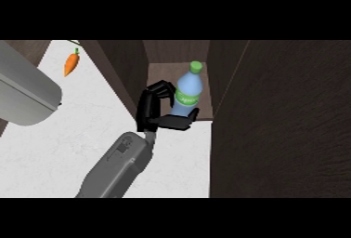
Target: Pick up the bottled water, place it into the cabinet and close the cabinet
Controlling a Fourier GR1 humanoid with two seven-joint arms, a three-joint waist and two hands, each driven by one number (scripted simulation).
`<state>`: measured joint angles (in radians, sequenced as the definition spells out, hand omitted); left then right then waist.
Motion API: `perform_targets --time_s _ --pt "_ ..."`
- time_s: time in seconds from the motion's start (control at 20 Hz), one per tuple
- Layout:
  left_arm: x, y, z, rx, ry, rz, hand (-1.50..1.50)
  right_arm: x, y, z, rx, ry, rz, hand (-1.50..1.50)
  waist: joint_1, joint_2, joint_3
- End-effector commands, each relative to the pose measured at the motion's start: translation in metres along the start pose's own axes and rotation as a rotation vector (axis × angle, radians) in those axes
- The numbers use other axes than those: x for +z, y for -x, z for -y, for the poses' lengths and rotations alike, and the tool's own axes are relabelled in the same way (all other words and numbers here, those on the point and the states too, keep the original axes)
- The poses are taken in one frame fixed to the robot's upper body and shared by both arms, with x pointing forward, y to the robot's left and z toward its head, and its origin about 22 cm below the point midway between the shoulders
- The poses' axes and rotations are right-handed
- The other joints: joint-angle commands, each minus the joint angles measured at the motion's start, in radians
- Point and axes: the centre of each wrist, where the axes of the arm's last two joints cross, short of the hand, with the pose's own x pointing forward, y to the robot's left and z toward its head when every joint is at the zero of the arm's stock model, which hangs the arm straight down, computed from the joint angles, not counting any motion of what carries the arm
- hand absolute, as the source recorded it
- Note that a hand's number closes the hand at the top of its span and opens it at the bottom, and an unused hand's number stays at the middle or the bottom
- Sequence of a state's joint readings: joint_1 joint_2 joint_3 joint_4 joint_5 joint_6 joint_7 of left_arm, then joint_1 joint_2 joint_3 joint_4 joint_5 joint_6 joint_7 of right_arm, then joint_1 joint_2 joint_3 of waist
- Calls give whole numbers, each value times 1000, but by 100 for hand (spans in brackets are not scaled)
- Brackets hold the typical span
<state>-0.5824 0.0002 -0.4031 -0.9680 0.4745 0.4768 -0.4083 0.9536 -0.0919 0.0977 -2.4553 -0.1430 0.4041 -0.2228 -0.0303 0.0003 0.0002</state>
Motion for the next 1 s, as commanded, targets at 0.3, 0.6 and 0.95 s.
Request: perform_targets --time_s 0.3,0.6,0.95 --pt "-58 -20 16 -87 -104 -70 150 -5 -20 6 -42 2 67 -150 -13 10 -1" --pt "-73 -5 -4 -349 -102 -51 150 -2 -2 12 -47 -13 69 -150 -43 17 1" --pt "-84 -2 -28 -362 -260 -126 150 -6 -13 12 -47 -35 70 -150 -44 27 -2"
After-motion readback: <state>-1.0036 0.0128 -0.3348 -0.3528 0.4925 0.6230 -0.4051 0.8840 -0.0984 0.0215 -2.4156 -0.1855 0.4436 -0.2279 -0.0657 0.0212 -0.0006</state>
